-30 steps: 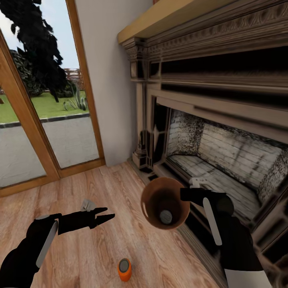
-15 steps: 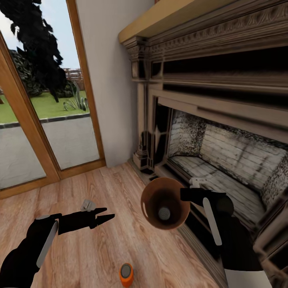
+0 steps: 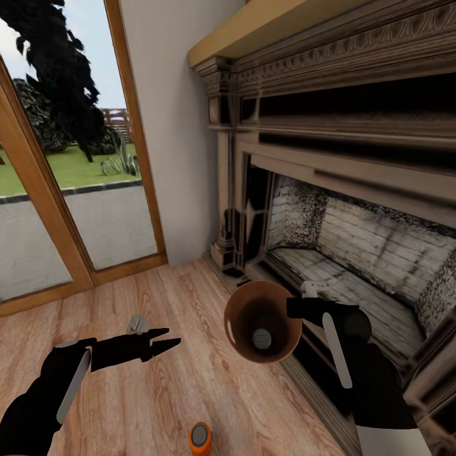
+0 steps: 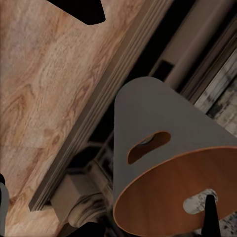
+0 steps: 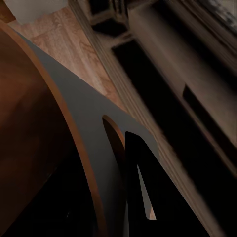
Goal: Put the three can of soda from the living room inside the tash can in the kitchen.
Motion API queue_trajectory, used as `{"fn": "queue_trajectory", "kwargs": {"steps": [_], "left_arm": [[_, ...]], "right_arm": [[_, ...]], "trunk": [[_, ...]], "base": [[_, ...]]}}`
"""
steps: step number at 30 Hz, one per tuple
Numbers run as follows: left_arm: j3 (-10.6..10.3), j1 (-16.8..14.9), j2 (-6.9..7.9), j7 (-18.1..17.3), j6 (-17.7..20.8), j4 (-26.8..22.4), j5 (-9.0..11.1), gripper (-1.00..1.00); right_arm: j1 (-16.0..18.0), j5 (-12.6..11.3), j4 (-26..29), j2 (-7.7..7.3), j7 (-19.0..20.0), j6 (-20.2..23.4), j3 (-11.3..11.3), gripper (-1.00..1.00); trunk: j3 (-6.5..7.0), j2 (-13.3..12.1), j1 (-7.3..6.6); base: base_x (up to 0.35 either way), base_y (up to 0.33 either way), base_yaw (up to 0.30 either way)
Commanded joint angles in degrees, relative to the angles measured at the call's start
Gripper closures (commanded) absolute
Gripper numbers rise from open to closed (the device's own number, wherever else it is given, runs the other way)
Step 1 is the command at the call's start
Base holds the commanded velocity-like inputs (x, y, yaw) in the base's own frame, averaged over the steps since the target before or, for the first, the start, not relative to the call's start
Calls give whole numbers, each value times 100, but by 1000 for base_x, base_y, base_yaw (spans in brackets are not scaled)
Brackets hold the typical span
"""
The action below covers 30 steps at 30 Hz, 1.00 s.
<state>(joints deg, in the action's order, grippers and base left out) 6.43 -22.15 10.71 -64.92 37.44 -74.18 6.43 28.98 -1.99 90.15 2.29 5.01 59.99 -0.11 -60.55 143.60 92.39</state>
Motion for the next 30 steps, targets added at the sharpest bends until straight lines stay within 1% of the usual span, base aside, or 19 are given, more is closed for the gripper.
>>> {"fn": "queue_trajectory", "kwargs": {"steps": [1, 16, 30], "left_arm": [[-1, 0, 1, -2, 0, 0, 5, -100], [-1, 0, -1, -3, 0, 0, 7, -100], [-8, 0, -1, -1, -9, -17, 7, -100]], "right_arm": [[2, -106, 3, 0, 9, 1, 1, 100], [2, -114, 3, 1, 18, 1, -3, 100], [2, -117, 3, -1, 18, 1, -24, 100]], "trunk": [[1, 0, -1], [-1, 0, -1], [-119, 0, -1]], "base": [[0, 0, 0], [0, 0, 0], [0, 0, -93]]}}
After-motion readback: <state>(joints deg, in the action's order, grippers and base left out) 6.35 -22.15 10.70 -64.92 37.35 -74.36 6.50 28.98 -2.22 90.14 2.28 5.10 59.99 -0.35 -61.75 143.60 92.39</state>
